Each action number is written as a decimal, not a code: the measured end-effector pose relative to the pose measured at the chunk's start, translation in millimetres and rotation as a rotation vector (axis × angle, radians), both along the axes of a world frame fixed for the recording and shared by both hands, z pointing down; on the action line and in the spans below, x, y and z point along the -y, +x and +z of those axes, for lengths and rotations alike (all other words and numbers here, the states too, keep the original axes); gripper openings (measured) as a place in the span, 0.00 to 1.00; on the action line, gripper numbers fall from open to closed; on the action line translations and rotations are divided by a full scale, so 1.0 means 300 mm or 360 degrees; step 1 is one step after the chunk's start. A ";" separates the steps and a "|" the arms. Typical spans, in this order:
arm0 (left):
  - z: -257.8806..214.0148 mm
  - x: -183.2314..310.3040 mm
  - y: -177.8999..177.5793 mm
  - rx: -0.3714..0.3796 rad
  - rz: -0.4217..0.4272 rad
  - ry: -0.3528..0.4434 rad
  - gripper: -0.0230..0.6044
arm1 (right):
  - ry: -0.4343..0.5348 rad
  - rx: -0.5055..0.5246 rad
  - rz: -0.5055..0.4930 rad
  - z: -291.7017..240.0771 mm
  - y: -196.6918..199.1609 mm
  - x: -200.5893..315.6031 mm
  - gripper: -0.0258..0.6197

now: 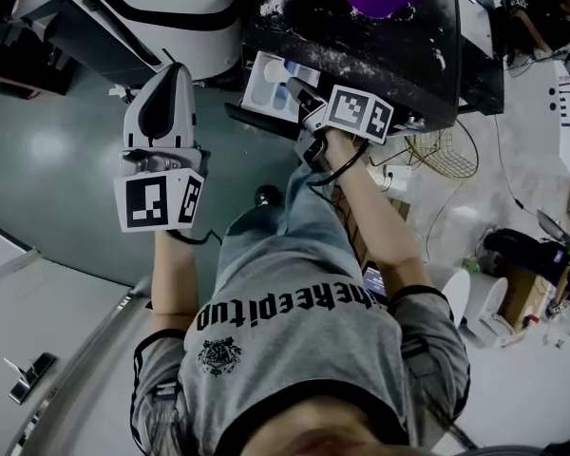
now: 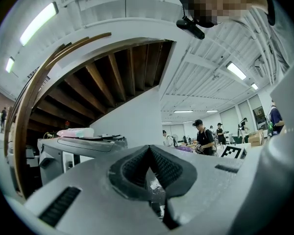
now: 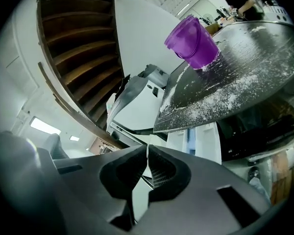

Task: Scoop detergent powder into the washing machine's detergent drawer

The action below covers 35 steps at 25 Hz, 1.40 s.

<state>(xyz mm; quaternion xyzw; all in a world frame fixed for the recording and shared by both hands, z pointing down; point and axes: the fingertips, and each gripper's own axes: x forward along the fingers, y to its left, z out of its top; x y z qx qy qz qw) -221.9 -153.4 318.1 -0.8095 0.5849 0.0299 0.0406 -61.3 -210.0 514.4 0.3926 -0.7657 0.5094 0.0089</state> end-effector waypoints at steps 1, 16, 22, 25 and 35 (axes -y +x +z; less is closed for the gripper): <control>0.005 0.000 -0.004 -0.0001 -0.0006 -0.0005 0.04 | 0.0004 -0.0020 -0.0016 0.010 -0.006 0.000 0.05; 0.068 -0.017 -0.063 -0.0016 -0.0094 -0.0074 0.04 | 0.0083 -0.0367 -0.0216 0.128 -0.060 -0.007 0.05; 0.081 -0.021 -0.080 -0.0020 -0.0118 -0.0088 0.04 | 0.0158 -0.0525 -0.0300 0.160 -0.074 -0.003 0.05; 0.086 -0.023 -0.088 -0.0021 -0.0125 -0.0094 0.04 | 0.0213 -0.0642 -0.0366 0.177 -0.084 -0.008 0.05; 0.101 -0.029 -0.108 -0.0022 -0.0149 -0.0112 0.04 | 0.0630 -0.1221 -0.0734 0.205 -0.136 -0.039 0.05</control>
